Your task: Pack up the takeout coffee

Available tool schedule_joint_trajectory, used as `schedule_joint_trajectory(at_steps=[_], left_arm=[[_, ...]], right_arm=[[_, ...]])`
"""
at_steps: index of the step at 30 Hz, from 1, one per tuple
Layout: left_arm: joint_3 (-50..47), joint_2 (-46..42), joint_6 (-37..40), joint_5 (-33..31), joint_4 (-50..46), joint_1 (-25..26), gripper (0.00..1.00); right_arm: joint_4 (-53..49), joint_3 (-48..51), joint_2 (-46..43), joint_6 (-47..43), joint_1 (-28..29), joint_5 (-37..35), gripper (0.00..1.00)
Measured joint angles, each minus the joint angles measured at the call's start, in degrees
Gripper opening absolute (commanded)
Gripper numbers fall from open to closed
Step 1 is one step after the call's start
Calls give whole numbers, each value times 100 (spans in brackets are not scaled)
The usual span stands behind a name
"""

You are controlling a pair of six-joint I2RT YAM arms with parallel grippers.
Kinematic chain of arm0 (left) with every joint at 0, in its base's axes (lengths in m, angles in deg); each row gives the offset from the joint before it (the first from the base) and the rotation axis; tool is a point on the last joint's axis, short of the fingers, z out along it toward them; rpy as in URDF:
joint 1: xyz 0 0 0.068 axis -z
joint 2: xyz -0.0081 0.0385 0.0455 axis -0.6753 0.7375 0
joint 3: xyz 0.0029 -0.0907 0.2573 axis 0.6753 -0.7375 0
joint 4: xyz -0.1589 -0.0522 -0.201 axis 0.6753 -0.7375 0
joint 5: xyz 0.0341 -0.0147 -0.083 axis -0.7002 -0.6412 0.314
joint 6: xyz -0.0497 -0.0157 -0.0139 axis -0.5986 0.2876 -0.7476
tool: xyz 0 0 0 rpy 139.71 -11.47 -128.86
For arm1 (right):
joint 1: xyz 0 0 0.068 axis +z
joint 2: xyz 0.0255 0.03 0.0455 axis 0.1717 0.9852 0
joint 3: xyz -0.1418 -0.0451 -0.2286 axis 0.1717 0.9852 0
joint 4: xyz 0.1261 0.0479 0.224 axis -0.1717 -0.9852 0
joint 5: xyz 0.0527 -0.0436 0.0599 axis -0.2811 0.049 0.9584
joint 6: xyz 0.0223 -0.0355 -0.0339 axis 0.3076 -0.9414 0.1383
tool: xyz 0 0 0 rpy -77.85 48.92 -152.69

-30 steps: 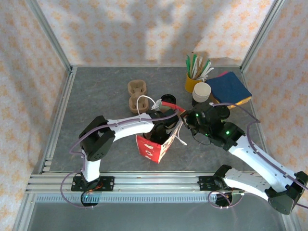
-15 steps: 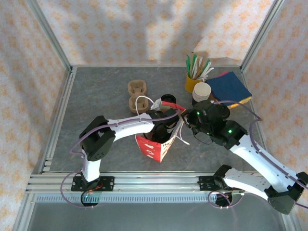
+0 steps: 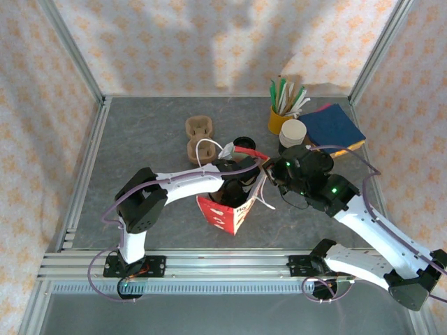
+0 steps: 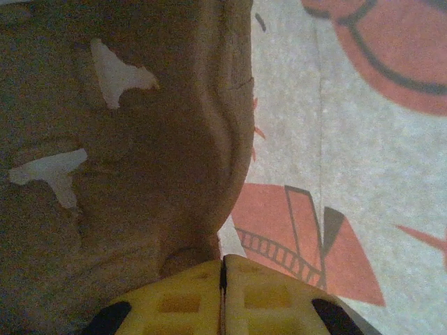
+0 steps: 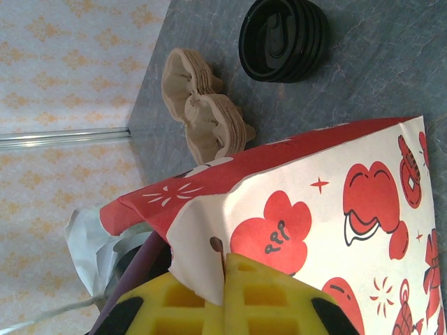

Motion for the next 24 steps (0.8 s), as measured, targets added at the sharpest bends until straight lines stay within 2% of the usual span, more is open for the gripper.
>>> schedule_joint_trajectory(at_steps=[24], left_arm=[[365,-850,-509,-730,-315,-42,12]], right_arm=[[269,0,-11,-413,0,-160,0]])
